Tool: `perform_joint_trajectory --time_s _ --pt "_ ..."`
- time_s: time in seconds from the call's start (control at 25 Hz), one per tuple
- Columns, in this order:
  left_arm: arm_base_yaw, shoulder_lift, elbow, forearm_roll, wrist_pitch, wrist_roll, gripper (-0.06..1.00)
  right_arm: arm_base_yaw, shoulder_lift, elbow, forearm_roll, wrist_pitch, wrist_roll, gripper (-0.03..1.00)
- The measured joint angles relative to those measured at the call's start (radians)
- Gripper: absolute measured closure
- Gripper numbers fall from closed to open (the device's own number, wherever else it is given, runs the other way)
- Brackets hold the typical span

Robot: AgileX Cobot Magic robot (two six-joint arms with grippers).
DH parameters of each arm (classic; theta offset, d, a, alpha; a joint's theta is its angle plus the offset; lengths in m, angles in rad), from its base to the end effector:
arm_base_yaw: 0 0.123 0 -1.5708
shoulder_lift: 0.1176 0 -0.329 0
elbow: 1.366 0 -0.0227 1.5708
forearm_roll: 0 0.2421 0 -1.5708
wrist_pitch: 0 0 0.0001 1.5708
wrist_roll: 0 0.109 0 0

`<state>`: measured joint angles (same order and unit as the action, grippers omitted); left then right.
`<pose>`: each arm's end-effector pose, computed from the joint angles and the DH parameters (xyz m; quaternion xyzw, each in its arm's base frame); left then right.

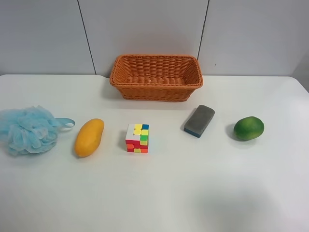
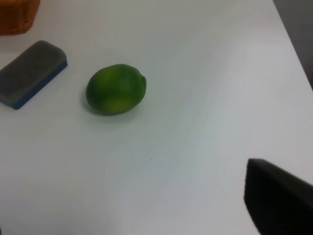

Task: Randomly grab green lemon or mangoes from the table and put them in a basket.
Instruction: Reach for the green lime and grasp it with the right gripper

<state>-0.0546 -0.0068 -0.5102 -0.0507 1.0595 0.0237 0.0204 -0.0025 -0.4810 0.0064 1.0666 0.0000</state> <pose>-0.0431 -0.0025 0.2677 0.0344 0.8475 -0.0335 0.5287 -0.0395 -0.0002 0.2587 -0.0089 0.8590 0.0084 0.5119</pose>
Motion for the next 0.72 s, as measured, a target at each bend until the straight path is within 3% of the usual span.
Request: perform_joint_trajectory --time_s 0.72 --pt "0.000 0.000 0.000 0.000 0.000 0.000 -0.05 0.000 0.000 0.000 0.000 0.000 0.007 -0.02"
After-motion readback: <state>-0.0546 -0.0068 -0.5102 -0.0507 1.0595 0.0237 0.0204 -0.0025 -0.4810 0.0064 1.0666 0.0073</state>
